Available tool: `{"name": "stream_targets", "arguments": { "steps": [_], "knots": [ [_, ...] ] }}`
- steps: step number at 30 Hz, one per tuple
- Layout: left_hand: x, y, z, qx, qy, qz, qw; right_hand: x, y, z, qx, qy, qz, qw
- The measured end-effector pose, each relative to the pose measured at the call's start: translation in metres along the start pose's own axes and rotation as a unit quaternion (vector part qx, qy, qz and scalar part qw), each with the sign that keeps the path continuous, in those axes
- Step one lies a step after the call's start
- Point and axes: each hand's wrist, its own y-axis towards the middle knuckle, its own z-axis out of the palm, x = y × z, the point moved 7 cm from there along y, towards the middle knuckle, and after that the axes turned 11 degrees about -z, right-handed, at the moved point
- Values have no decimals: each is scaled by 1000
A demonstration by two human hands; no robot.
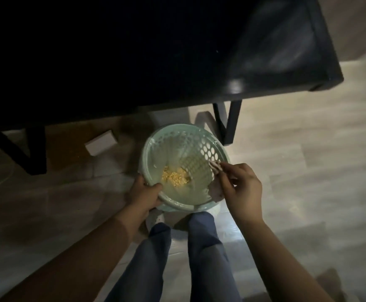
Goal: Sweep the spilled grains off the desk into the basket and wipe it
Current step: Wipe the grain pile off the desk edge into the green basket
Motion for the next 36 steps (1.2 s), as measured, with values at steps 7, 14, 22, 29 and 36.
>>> {"name": "stream_targets", "arguments": {
  "steps": [7, 14, 22, 29, 36],
  "knots": [
    [49, 62, 46, -1, 24, 5, 1000, -77, -39, -3, -34, -22, 76, 996],
    [103, 134, 81, -30, -10, 8, 999, -163, -52, 25, -25, -8, 83, 996],
    [90, 215, 128, -26, -112, 62, 991, -238, -20, 68, -14, -4, 58, 998],
    [36, 288, 174, 6, -225, 88, 970, -280, 13, 104, -31, 26, 65, 997],
    [-24, 336, 208, -2, -274, 91, 958, -314, 50, 135, -23, 11, 39, 999]
  ]
}}
